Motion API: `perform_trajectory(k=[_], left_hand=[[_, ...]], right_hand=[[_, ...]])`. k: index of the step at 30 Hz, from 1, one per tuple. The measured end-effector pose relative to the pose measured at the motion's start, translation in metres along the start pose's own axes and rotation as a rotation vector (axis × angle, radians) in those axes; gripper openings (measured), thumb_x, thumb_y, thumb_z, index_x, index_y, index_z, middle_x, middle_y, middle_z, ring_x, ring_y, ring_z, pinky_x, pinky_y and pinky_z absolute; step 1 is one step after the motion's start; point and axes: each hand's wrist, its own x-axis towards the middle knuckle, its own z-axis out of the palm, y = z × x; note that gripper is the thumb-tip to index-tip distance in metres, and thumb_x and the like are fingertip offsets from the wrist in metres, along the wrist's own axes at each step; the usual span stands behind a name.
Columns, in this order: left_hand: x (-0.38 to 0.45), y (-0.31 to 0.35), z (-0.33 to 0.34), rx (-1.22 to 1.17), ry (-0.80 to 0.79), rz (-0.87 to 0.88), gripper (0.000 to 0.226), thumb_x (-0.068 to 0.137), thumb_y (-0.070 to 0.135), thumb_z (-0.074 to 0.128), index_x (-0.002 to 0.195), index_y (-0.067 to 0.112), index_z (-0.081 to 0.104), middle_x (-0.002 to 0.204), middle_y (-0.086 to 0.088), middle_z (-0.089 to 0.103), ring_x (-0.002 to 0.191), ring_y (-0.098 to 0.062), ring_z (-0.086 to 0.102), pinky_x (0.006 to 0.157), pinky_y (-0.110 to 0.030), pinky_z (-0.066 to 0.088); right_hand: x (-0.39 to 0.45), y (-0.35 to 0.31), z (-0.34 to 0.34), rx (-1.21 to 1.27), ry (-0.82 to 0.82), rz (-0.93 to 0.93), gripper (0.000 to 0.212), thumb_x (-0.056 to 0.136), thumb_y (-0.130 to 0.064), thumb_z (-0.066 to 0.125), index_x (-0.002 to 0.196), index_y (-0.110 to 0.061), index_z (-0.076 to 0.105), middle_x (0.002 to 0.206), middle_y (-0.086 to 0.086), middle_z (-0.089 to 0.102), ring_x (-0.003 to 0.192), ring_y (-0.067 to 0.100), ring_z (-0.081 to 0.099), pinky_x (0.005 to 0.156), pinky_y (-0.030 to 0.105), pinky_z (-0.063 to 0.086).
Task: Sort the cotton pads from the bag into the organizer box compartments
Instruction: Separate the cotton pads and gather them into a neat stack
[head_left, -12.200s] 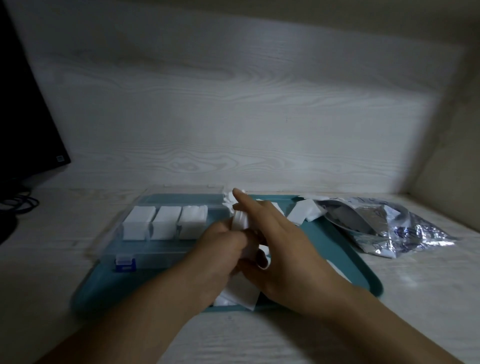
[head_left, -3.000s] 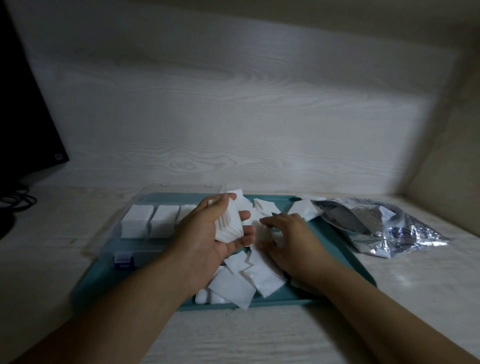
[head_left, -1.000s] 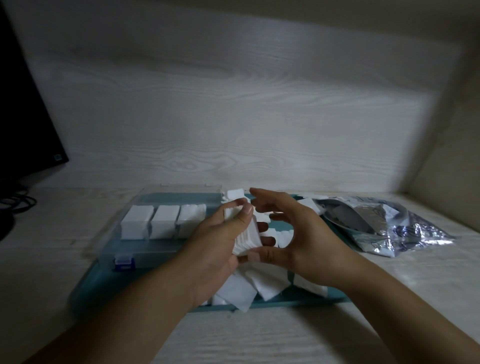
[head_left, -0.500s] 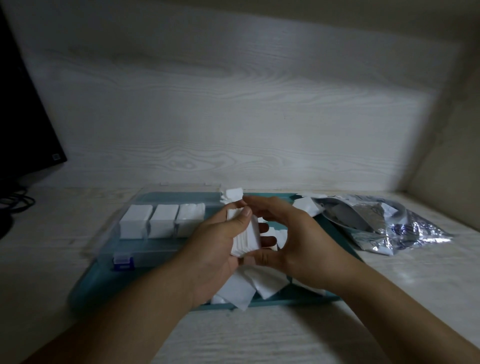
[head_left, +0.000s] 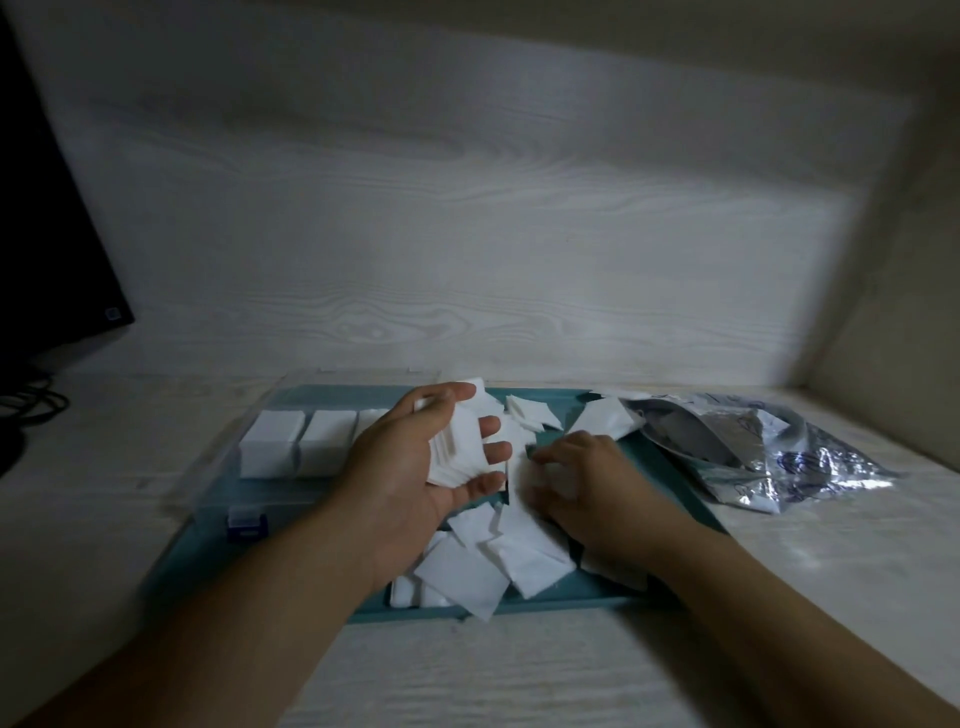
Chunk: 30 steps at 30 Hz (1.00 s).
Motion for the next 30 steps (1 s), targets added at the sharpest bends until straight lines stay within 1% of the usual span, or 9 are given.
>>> perform_trajectory(k=[3,7,11,15,18,20,25,28,30], left_hand=[[0.0,0.0,-0.001,0.002,0.001,0.001,0.024,0.104,0.021,0.043,0.104,0.015,0.066,0.103,-0.019,0.071,0.076,-0.028,0.071,0.051,-0.032,0.055],[0.001,-0.001,-0.002,0.009,0.018,0.011,0.023,0.104,0.019,0.043,0.102,0.014,0.066,0.099,-0.019,0.071,0.077,-0.03,0.07,0.051,-0.032,0.056],[0.002,-0.002,-0.002,0.047,0.013,0.048,0.023,0.104,0.018,0.044,0.101,0.015,0.067,0.099,-0.019,0.072,0.073,-0.027,0.07,0.053,-0.033,0.057],[0.0,-0.006,0.0,0.102,-0.021,0.037,0.022,0.102,0.018,0.048,0.103,0.017,0.07,0.105,-0.018,0.073,0.084,-0.033,0.072,0.058,-0.038,0.058],[-0.002,-0.01,0.002,0.1,-0.063,0.006,0.022,0.1,0.018,0.05,0.109,0.013,0.069,0.11,-0.019,0.071,0.096,-0.038,0.069,0.063,-0.042,0.06],[-0.003,-0.012,0.003,0.086,-0.123,-0.017,0.023,0.099,0.019,0.05,0.113,0.013,0.068,0.108,-0.021,0.072,0.092,-0.037,0.071,0.065,-0.043,0.06],[-0.003,-0.015,0.003,0.065,-0.197,-0.04,0.027,0.098,0.02,0.048,0.119,0.013,0.065,0.105,-0.019,0.074,0.087,-0.036,0.073,0.066,-0.041,0.062],[-0.002,-0.017,0.002,0.05,-0.207,-0.026,0.036,0.087,0.022,0.054,0.12,0.012,0.064,0.109,-0.018,0.073,0.097,-0.037,0.072,0.071,-0.042,0.062],[-0.001,-0.018,0.002,0.061,-0.201,-0.011,0.033,0.089,0.02,0.053,0.119,0.012,0.065,0.109,-0.017,0.073,0.099,-0.034,0.071,0.073,-0.041,0.062]], right_hand=[[-0.002,-0.003,-0.004,0.053,0.095,0.003,0.033,0.086,-0.036,0.069,0.117,-0.03,0.061,0.126,-0.007,0.05,0.12,0.012,0.043,0.101,0.029,0.04],[-0.004,-0.008,-0.013,0.25,0.294,-0.041,0.004,0.089,-0.024,0.068,0.091,-0.027,0.066,0.1,-0.01,0.065,0.088,-0.002,0.055,0.075,0.013,0.042],[-0.007,-0.009,-0.034,0.766,0.42,-0.045,0.007,0.087,-0.007,0.069,0.083,-0.012,0.069,0.07,0.001,0.069,0.06,0.009,0.06,0.06,0.021,0.051],[-0.012,-0.013,-0.044,1.109,0.336,-0.115,0.006,0.083,-0.005,0.068,0.088,-0.002,0.07,0.062,0.007,0.063,0.056,0.015,0.052,0.05,0.024,0.042],[-0.017,-0.024,-0.038,1.063,0.237,-0.133,0.005,0.084,-0.001,0.068,0.087,-0.002,0.071,0.064,0.009,0.066,0.055,0.012,0.054,0.051,0.022,0.042],[-0.018,-0.031,-0.03,1.039,0.232,-0.107,0.004,0.085,0.001,0.068,0.087,-0.001,0.071,0.065,0.007,0.067,0.053,0.008,0.056,0.051,0.017,0.043],[-0.018,-0.042,-0.016,0.934,0.366,-0.094,0.008,0.083,-0.002,0.072,0.081,-0.01,0.073,0.079,0.016,0.071,0.065,0.007,0.064,0.058,0.015,0.05],[-0.02,-0.045,-0.014,0.932,0.382,-0.051,0.006,0.085,-0.002,0.07,0.082,-0.007,0.072,0.077,0.012,0.067,0.054,0.0,0.061,0.051,0.01,0.048],[-0.02,-0.044,-0.011,0.872,0.382,-0.044,0.005,0.086,-0.007,0.071,0.086,-0.012,0.071,0.081,0.004,0.066,0.057,0.0,0.062,0.053,0.01,0.047]])
